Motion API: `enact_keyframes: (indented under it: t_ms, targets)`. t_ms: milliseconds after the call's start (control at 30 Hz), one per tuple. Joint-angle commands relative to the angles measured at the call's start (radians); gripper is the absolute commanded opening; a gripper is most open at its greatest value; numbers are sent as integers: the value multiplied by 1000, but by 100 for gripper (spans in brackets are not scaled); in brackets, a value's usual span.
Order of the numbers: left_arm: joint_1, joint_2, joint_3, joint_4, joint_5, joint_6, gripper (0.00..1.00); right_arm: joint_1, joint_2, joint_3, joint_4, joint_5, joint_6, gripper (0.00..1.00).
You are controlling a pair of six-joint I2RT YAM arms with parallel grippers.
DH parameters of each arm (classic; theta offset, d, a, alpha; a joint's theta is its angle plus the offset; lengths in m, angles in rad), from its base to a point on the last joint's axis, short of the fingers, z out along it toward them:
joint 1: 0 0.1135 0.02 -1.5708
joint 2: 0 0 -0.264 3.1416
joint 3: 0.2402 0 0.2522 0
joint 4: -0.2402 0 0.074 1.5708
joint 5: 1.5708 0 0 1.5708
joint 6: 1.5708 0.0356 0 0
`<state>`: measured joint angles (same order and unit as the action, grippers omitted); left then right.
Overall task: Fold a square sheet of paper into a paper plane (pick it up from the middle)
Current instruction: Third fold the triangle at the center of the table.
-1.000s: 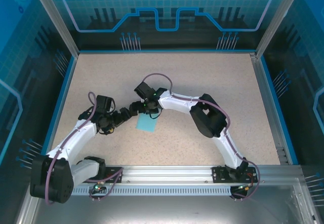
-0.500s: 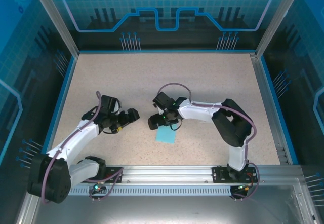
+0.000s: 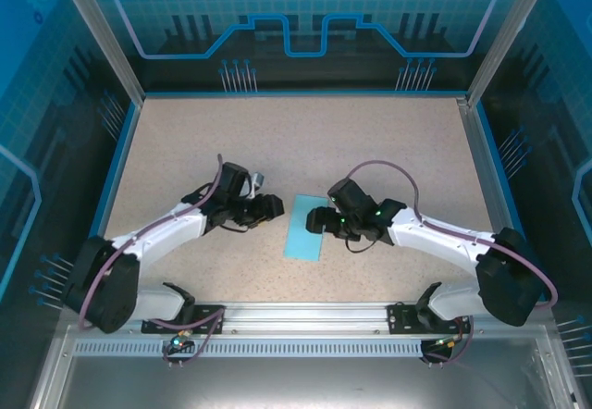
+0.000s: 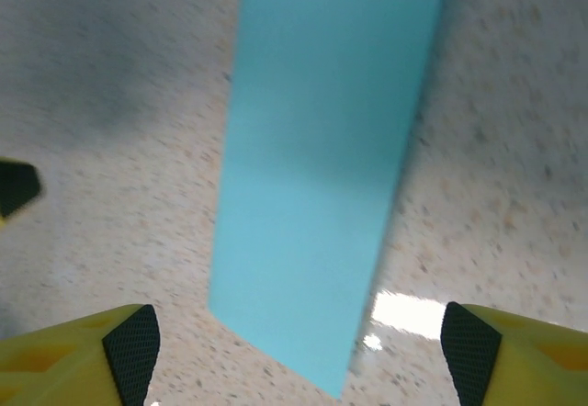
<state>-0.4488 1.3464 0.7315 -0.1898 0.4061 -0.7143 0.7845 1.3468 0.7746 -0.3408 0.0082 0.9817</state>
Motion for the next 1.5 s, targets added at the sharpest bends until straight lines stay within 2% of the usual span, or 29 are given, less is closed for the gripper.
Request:
enact_keyframes:
  t_ms: [0, 100, 233, 467, 733, 1100, 1300, 1467]
  targets:
    - [-29, 79, 75, 73, 48, -16, 47, 3, 4, -52, 25, -69, 85, 78]
    - [-37, 140, 113, 84, 49, -25, 43, 15, 21, -82, 54, -102, 101, 75]
    - [-39, 180, 129, 81, 40, -32, 42, 43, 63, -90, 110, -139, 120, 68]
    - [-39, 189, 122, 61, 29, -26, 42, 89, 170, -50, 146, -166, 140, 59]
    - [-38, 198, 118, 52, 24, -18, 42, 106, 186, -59, 206, -205, 175, 51]
    - [-39, 206, 107, 84, 58, -13, 40, 107, 125, -124, 208, -178, 284, 25]
    - [-39, 211, 95, 106, 75, -20, 40, 104, 95, -170, 284, -172, 322, 20]
    - [-39, 209, 94, 110, 84, -20, 39, 102, 98, -176, 294, -160, 328, 4]
